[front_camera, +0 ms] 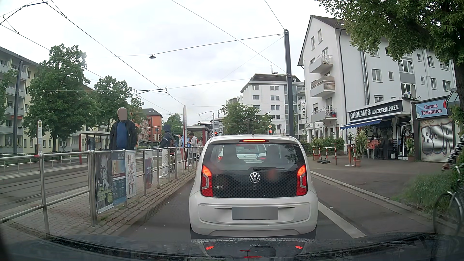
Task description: Follow the waypoints while adhering to traffic rules and regulations
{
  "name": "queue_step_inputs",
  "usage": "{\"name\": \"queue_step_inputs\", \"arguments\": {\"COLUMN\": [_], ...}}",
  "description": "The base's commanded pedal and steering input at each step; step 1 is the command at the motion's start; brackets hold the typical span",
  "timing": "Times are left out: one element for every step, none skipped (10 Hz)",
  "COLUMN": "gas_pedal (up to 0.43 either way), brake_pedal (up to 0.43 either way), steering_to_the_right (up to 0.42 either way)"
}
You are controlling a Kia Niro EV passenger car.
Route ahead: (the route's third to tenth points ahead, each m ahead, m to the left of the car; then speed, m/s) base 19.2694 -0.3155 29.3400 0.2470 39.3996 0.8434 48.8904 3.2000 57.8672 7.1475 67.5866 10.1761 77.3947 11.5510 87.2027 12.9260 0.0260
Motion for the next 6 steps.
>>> {"name": "queue_step_inputs", "arguments": {"gas_pedal": [0.0, 0.0, 0.0, 0.0, 0.0, 0.0], "brake_pedal": [0.201, 0.201, 0.201, 0.207, 0.207, 0.207], "steering_to_the_right": [-0.016, -0.016, -0.016, -0.016, -0.016, -0.016]}}
